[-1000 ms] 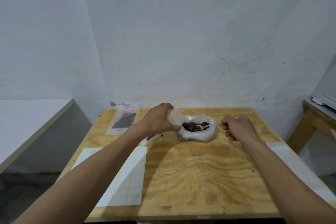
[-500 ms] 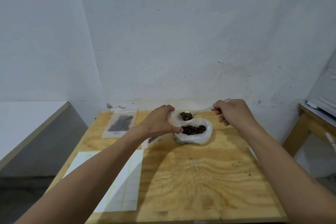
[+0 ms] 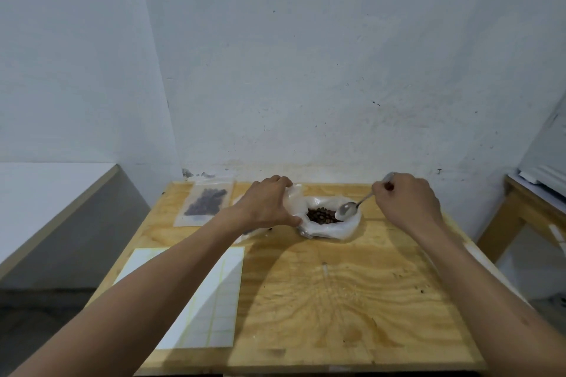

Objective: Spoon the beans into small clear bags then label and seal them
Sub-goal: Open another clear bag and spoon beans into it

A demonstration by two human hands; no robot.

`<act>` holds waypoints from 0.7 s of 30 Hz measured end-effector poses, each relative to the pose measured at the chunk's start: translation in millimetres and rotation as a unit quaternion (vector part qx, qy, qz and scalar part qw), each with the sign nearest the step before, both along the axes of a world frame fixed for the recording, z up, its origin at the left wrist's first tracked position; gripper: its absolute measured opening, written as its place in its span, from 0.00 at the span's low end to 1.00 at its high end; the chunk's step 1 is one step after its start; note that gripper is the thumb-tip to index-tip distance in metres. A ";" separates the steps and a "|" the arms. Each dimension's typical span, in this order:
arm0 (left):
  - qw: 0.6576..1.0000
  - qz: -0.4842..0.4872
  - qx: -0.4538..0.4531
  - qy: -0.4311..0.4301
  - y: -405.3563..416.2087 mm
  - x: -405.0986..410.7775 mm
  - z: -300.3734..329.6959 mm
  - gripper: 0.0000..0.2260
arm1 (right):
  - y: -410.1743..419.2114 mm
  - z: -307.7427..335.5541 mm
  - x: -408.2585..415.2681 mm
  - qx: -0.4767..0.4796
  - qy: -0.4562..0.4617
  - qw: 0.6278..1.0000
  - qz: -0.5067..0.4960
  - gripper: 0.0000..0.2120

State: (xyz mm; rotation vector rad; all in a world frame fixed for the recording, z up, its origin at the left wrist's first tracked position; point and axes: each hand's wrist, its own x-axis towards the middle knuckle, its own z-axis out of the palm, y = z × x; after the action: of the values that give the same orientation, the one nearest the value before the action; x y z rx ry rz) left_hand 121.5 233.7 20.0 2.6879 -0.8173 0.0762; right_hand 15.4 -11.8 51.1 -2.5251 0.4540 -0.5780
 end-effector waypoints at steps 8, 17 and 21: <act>1.000 -0.017 0.006 -0.024 -7.9 -1.2 0.8 0.41 | 15.2 -44.6 1.8 0.314 0.015 0.948 -0.043 0.14; 0.993 0.007 -0.101 0.056 13.1 6.5 9.8 0.39 | -2.9 -26.2 -2.4 0.386 0.003 0.921 -0.052 0.11; 0.991 0.013 -0.112 0.065 13.8 6.3 13.9 0.40 | -1.9 -5.9 0.8 0.386 -0.026 0.921 -0.039 0.10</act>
State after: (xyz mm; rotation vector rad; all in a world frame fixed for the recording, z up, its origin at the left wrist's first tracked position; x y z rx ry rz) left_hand 127.8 247.5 33.9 2.4636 -0.6914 -0.0030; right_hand 16.2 -13.7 45.2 -1.7370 0.6196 -0.3859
